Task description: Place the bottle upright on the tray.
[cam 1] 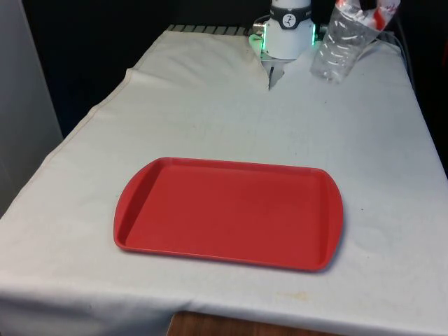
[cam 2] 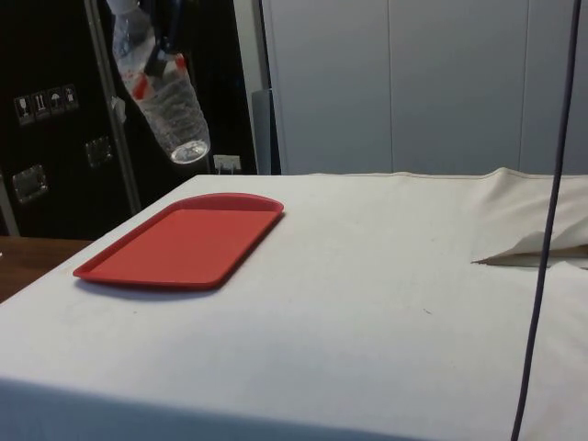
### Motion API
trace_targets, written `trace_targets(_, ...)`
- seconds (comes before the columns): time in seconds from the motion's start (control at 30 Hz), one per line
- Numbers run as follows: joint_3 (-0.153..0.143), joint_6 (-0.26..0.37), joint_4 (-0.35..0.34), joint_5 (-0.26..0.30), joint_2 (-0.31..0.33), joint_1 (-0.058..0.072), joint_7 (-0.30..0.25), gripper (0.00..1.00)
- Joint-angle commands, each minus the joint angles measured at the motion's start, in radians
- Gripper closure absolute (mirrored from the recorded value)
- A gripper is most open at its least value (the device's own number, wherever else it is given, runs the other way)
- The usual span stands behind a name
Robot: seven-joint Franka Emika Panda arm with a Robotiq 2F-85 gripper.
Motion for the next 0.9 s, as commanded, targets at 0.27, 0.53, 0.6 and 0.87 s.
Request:
trace_targets(0.27, -0.025, 0.069, -0.012, 0.09, 0.023, -0.003, -0.062, 0.67)
trace_targets(0.53, -0.043, 0.107, -0.016, 0.143, 0.047, -0.004, -0.1, 0.67)
trace_targets(0.6, -0.051, 0.125, -0.019, 0.164, 0.059, -0.005, -0.117, 0.67)
trace_targets(0.87, -0.077, 0.164, -0.024, 0.213, 0.093, -0.008, -0.16, 0.67)
